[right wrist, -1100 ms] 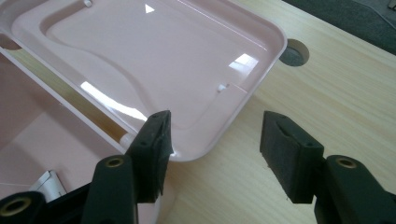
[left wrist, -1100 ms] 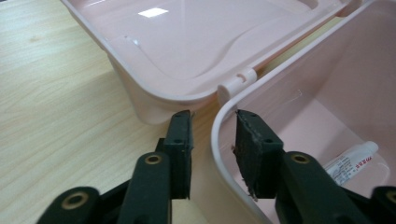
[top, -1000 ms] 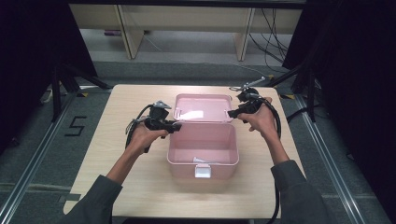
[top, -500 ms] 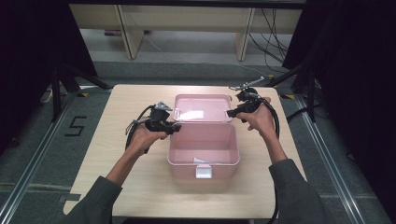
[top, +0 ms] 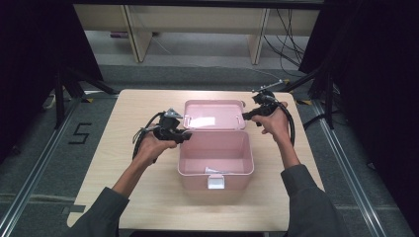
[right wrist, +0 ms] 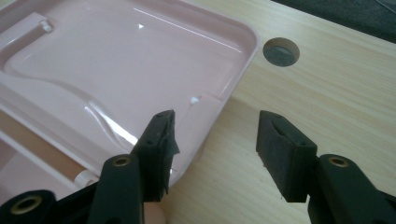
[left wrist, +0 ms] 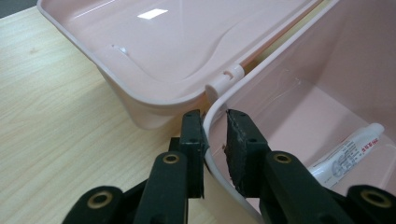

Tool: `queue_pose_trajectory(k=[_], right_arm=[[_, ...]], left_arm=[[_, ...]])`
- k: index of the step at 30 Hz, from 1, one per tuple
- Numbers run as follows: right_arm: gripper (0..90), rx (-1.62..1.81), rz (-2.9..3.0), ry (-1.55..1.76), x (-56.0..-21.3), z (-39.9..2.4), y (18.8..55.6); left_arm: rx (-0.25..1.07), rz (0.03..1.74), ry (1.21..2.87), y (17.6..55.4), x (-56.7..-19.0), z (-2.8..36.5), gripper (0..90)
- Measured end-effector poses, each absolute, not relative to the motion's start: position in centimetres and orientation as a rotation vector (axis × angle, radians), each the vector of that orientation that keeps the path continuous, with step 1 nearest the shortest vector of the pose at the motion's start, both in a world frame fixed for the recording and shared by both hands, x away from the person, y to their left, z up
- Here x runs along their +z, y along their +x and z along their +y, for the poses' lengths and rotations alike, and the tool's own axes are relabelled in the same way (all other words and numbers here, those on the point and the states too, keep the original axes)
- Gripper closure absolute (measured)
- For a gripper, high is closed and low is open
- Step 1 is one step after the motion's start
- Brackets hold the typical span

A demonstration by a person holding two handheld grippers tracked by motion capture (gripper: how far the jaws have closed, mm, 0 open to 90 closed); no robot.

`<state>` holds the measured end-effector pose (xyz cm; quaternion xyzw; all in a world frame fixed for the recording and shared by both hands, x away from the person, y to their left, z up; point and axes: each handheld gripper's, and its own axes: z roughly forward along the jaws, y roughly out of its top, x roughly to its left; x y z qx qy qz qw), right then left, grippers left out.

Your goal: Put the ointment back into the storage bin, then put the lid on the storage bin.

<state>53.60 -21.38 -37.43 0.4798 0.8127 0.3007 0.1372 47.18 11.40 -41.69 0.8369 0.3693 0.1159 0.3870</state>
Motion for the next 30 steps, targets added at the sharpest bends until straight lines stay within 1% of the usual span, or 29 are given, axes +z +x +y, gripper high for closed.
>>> queue_pose_trajectory(k=[11,12,22,30], right_arm=[[53.9,0.844,2.343,1.379,-37.8,-20.6,54.6],[56.5,0.849,2.347,1.380,-37.9,-20.3,54.8],[61.8,0.826,2.317,1.433,-38.4,-19.5,55.9],[68.2,0.789,2.298,1.479,-39.3,-19.7,57.0]], left_arm=[[0.294,0.927,2.134,47.0,-41.7,11.3,76.7],[0.294,0.927,2.132,47.0,-41.7,11.3,76.7],[0.288,0.925,2.130,47.1,-41.7,11.4,76.8],[0.293,0.917,2.131,47.1,-41.8,11.4,76.8]])
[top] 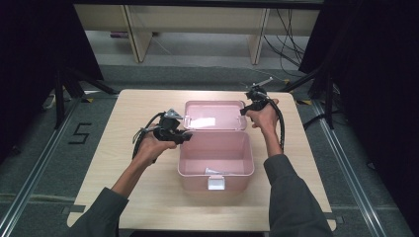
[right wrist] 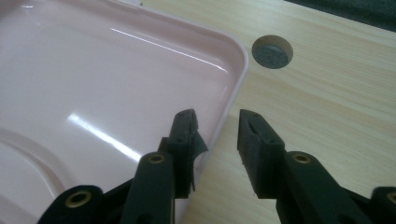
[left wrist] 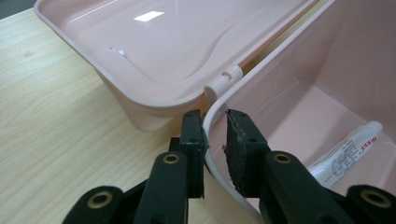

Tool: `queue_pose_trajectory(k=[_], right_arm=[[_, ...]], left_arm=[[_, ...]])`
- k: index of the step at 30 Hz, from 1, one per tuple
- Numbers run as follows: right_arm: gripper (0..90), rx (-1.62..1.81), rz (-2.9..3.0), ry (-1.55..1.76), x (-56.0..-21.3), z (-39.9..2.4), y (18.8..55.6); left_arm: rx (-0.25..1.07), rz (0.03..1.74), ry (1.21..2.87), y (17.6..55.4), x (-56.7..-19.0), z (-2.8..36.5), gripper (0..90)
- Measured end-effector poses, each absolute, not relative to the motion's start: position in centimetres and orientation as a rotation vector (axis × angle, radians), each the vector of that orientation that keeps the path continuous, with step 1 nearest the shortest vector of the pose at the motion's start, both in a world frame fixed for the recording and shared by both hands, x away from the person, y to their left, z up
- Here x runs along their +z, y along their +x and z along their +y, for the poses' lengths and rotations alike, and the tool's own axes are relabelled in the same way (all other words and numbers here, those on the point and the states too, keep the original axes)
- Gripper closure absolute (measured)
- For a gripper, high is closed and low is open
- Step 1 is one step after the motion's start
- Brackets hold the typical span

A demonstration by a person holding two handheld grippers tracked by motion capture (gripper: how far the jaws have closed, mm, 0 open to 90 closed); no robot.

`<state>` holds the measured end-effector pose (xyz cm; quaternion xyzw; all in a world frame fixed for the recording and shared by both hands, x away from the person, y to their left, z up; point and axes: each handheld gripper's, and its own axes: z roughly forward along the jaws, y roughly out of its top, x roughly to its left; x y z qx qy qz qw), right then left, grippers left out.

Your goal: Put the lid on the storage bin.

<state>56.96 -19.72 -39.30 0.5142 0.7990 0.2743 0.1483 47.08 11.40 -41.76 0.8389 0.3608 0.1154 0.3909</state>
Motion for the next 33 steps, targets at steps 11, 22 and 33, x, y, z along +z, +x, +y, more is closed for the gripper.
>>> queue_pose_trajectory(k=[11,22,33], right_arm=[[73.0,0.722,2.268,1.554,-39.2,-18.7,57.8],[74.6,0.649,2.233,1.641,-39.9,-18.1,58.5],[81.2,0.634,2.218,1.582,-39.8,-17.9,58.3]], left_arm=[[0.299,0.913,2.130,47.1,-41.8,11.4,76.8],[0.304,0.909,2.128,47.1,-41.8,11.4,76.7],[0.293,0.902,2.126,47.1,-41.9,11.3,76.7]])
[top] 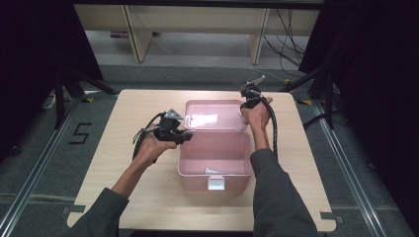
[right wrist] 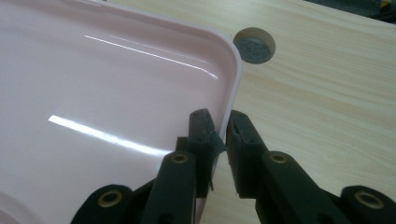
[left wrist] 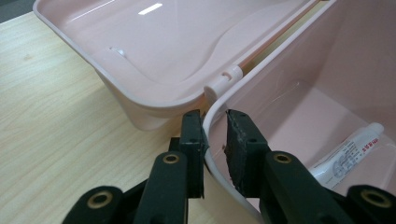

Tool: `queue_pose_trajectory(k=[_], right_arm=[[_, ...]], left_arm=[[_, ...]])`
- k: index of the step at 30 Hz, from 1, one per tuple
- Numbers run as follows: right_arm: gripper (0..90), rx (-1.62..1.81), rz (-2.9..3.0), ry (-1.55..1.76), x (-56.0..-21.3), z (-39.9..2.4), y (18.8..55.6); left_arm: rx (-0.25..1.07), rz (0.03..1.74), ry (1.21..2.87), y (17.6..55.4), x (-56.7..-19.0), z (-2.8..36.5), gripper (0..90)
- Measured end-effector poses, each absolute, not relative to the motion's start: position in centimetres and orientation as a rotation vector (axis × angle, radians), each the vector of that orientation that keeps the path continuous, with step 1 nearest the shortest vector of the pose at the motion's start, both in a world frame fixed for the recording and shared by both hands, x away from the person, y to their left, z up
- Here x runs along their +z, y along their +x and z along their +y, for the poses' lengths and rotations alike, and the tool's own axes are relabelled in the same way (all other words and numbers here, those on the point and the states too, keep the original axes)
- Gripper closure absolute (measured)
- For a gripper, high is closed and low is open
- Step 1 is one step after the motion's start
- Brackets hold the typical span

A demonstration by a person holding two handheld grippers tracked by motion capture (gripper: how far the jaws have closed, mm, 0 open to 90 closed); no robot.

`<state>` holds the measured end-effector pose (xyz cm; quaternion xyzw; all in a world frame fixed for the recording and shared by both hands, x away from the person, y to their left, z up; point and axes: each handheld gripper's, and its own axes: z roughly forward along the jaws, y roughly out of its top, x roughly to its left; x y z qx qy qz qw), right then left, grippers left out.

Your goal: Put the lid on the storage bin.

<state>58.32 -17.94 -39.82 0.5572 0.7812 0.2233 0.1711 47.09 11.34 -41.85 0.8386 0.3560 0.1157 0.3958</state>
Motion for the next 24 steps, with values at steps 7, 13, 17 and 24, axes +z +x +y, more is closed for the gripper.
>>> queue_pose_trajectory(k=[7,13,17,24], right_arm=[[82.5,0.705,2.187,1.563,-39.1,-18.2,57.7],[82.9,0.761,2.154,1.543,-38.3,-18.6,57.0],[83.2,0.792,2.121,1.555,-37.9,-18.7,56.6],[84.1,0.921,2.097,1.520,-36.4,-19.5,55.3]], left_arm=[[0.300,0.915,2.119,46.9,-41.8,11.2,76.7],[0.297,0.912,2.118,46.9,-41.8,11.1,76.7],[0.300,0.914,2.118,46.9,-41.8,11.1,76.7],[0.297,0.923,2.107,46.9,-41.9,11.0,76.5]])
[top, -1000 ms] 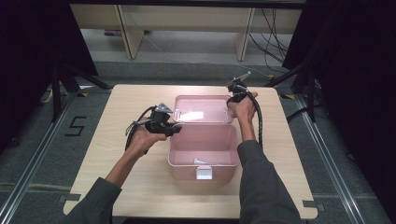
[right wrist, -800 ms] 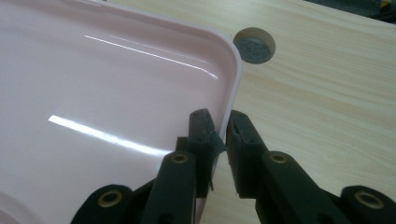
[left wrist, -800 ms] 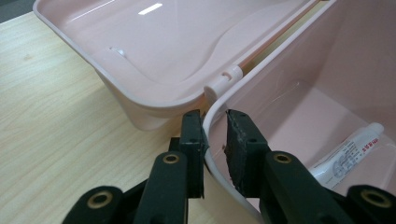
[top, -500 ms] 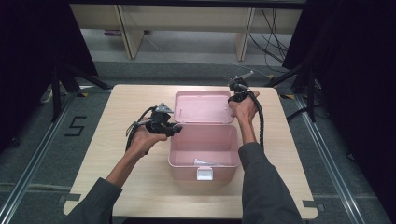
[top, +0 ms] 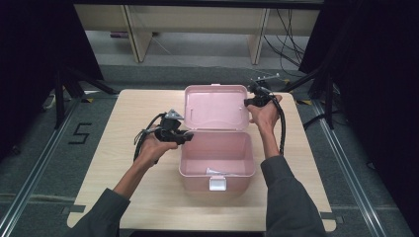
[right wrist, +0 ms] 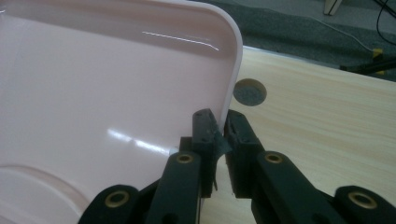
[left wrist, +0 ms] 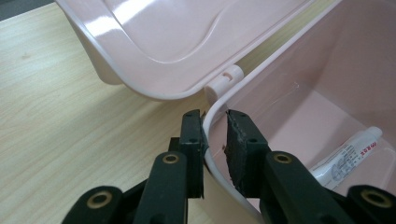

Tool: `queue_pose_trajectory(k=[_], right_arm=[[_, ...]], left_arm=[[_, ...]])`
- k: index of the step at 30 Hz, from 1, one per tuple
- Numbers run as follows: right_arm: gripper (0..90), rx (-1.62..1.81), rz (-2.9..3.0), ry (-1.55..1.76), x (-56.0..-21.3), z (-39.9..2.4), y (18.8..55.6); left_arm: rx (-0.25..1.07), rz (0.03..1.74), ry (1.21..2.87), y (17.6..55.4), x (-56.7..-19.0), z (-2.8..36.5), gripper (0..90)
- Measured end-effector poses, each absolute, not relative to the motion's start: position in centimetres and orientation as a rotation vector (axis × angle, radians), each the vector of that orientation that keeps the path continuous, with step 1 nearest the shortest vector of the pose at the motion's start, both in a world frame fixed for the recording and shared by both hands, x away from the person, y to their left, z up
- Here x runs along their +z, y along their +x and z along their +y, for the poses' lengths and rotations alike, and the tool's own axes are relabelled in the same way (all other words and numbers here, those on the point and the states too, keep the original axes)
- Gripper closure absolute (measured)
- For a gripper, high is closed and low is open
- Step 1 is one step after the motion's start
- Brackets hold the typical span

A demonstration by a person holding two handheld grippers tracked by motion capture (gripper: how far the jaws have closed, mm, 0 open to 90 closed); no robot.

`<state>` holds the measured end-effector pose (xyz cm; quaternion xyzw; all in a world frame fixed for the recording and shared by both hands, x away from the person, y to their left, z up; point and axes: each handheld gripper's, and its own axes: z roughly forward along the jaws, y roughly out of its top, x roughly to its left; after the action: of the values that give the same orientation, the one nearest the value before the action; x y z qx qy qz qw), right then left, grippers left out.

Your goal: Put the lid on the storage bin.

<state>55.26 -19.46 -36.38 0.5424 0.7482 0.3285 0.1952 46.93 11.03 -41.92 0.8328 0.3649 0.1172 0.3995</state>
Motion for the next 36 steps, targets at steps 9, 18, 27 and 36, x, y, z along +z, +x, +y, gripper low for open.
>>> queue_pose_trajectory(k=[9,18,27,36], right_arm=[[84.7,1.017,2.054,1.460,-35.1,-20.0,53.5],[85.3,1.091,2.029,1.377,-34.2,-20.5,51.8],[86.4,1.147,2.017,1.297,-33.2,-20.8,49.7],[87.2,1.199,2.010,1.248,-33.0,-21.3,47.8]], left_arm=[[0.296,0.931,2.100,46.9,-42.0,11.1,76.3],[0.301,0.943,2.087,46.7,-42.0,11.1,76.1],[0.311,0.954,2.080,46.6,-42.0,11.1,76.0],[0.319,0.958,2.075,46.6,-42.1,11.1,75.7]])
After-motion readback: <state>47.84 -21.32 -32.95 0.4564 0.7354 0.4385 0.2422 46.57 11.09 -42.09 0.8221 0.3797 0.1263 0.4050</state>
